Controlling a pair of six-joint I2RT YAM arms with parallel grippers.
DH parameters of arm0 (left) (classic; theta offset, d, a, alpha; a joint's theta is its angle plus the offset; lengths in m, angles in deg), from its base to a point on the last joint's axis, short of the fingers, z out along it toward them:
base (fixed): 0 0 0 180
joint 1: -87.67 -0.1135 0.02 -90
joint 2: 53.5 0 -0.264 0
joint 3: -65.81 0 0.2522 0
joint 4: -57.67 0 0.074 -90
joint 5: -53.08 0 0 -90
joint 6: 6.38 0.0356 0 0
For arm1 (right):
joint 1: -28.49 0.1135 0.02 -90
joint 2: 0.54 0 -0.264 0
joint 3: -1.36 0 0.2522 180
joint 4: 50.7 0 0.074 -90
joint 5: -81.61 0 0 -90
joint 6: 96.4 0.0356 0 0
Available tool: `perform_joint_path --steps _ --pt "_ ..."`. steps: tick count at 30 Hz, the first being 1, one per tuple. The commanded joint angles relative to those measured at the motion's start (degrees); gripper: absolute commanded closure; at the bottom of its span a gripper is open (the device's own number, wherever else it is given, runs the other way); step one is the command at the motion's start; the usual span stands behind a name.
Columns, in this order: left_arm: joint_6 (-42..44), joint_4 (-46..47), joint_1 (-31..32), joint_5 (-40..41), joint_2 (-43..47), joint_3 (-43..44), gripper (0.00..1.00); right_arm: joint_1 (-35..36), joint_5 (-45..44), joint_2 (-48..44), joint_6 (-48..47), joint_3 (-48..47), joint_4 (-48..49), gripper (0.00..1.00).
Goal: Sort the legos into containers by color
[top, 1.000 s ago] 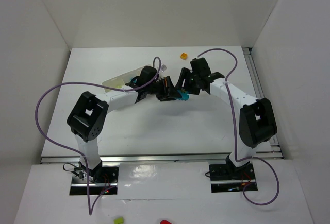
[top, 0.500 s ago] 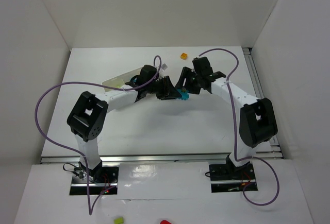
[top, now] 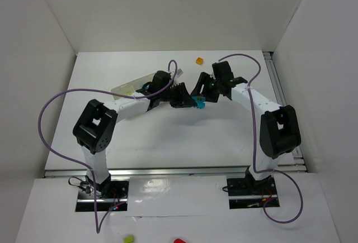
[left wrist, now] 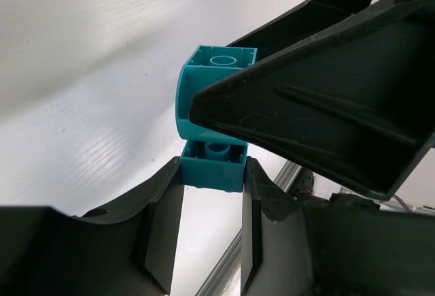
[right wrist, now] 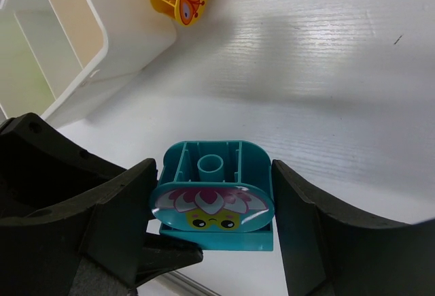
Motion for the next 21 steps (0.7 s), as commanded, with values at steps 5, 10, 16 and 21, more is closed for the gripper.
perform_joint_path --steps 5,10,16,21 --pt "3.71 -4.53 -0.04 2.06 1.92 -0.66 1.00 -1.18 -1.36 0.72 1.12 -2.54 1.63 0.45" --pt "4.24 -6.20 -0.04 2.06 3.25 -0.66 1.00 -1.18 -4.87 1.86 1.12 -2.54 2.15 0.46" --pt "4.24 -7.52 -0.04 2.06 3.25 -1.19 1.00 -1.18 -6.11 2.39 1.65 -3.33 3.21 0.46" --pt "6.16 -10.83 -0.04 3.19 4.12 -0.33 1.00 -1.18 -6.64 2.48 -0.28 -5.71 1.63 0.46"
